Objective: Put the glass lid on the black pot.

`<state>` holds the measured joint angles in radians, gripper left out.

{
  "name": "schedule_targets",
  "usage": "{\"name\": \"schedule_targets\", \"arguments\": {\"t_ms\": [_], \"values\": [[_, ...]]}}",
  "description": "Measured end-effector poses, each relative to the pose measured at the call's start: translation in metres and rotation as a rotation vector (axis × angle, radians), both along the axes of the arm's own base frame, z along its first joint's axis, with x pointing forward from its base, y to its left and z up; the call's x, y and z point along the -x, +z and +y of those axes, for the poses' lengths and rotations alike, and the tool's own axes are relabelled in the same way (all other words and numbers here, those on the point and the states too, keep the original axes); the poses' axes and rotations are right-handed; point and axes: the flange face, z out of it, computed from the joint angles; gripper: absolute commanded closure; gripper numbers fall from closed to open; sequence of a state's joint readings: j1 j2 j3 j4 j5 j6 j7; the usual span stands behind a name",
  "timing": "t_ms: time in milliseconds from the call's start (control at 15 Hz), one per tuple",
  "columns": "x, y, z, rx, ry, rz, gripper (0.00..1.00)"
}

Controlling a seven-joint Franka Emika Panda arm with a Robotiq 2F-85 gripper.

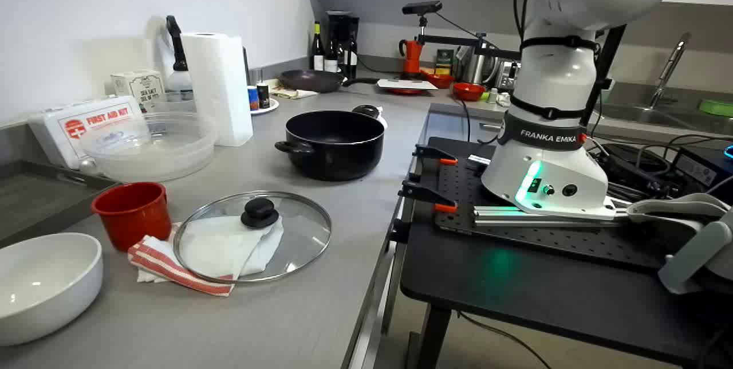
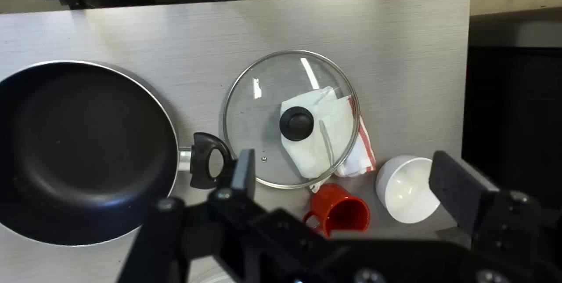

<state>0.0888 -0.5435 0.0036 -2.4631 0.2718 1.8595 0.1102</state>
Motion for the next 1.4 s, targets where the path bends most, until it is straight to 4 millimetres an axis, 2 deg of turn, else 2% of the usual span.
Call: {"name": "schedule_targets", "arguments": {"t_ms": [867, 1067, 1400], "values": [[-0.001, -0.002, 0.000, 0.003, -0.001, 0.003, 0.00], [-0.005, -0.014, 0.007, 0.015, 0.011, 0.023, 0.00], [-0.015, -0.052, 0.034, 0.054, 0.055, 0.043, 0.00]]}}
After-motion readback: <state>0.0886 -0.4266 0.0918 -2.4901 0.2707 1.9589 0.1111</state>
